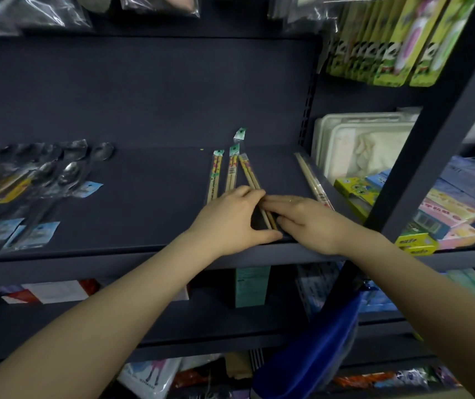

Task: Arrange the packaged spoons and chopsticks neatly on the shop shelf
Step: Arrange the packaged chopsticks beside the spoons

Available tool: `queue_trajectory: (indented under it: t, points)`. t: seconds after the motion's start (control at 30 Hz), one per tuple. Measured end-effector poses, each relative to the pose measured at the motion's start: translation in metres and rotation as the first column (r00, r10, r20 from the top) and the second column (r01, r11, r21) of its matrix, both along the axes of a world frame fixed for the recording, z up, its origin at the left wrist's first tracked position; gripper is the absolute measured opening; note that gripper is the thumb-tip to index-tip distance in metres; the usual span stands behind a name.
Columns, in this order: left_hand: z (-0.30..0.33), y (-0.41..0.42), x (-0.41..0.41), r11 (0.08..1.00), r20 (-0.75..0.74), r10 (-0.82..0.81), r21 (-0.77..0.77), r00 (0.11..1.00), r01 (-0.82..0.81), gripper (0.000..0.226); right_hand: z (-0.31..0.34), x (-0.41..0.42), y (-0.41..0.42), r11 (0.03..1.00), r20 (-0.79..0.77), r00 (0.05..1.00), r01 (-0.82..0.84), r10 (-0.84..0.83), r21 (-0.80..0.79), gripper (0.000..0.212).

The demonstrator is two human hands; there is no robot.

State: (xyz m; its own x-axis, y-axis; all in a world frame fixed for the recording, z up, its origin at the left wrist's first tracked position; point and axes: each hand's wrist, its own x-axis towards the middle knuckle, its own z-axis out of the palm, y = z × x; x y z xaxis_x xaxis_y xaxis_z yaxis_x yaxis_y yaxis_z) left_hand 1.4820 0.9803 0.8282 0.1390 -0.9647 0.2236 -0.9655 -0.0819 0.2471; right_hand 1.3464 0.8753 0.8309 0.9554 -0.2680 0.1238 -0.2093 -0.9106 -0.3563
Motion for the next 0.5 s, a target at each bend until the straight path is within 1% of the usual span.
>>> queue_trajectory:
  t: [0.1, 0.17, 0.23, 0.27, 0.37, 0.43, 0.47, 0.5]
  points:
    - [-0.003, 0.006, 0.001, 0.998, -0.051, -0.058, -0.008, 0.997, 0.057, 0.07, 0.001, -0.013, 0.01, 0.998, 0.058, 0.997, -0.049, 0.047, 0.028, 0.043]
    - [-0.007, 0.016, 0.001, 0.993, -0.041, -0.11, -0.04, 0.993, 0.109, 0.069, -0.003, -0.02, 0.017, 0.998, 0.08, 0.995, -0.061, 0.064, -0.032, 0.052]
    - [-0.011, 0.025, 0.003, 0.988, -0.003, -0.135, -0.074, 0.991, 0.134, 0.067, -0.01, -0.024, 0.025, 0.993, 0.094, 0.995, -0.032, 0.042, -0.111, 0.065]
    - [-0.012, 0.028, 0.006, 0.988, 0.017, -0.13, -0.077, 0.991, 0.131, 0.067, -0.014, -0.025, 0.029, 0.99, 0.11, 0.993, -0.018, 0.034, -0.142, 0.067]
    - [-0.01, 0.031, 0.017, 0.992, 0.01, -0.11, -0.053, 0.994, 0.111, 0.066, -0.017, -0.021, 0.033, 0.988, 0.177, 0.984, 0.022, 0.006, -0.156, 0.064]
    - [-0.009, 0.032, 0.02, 0.987, 0.028, -0.158, -0.006, 0.987, 0.159, 0.063, -0.011, -0.014, 0.029, 0.982, 0.219, 0.974, 0.099, -0.062, -0.161, 0.072]
    - [-0.009, 0.033, 0.021, 0.979, 0.069, -0.202, 0.022, 0.977, 0.201, 0.062, -0.008, -0.01, 0.027, 0.977, 0.187, 0.976, 0.143, -0.112, -0.157, 0.081]
    - [-0.01, 0.034, 0.021, 0.969, 0.115, -0.245, 0.049, 0.963, 0.24, 0.061, -0.006, -0.007, 0.025, 0.973, 0.104, 0.981, 0.177, -0.162, -0.148, 0.09]
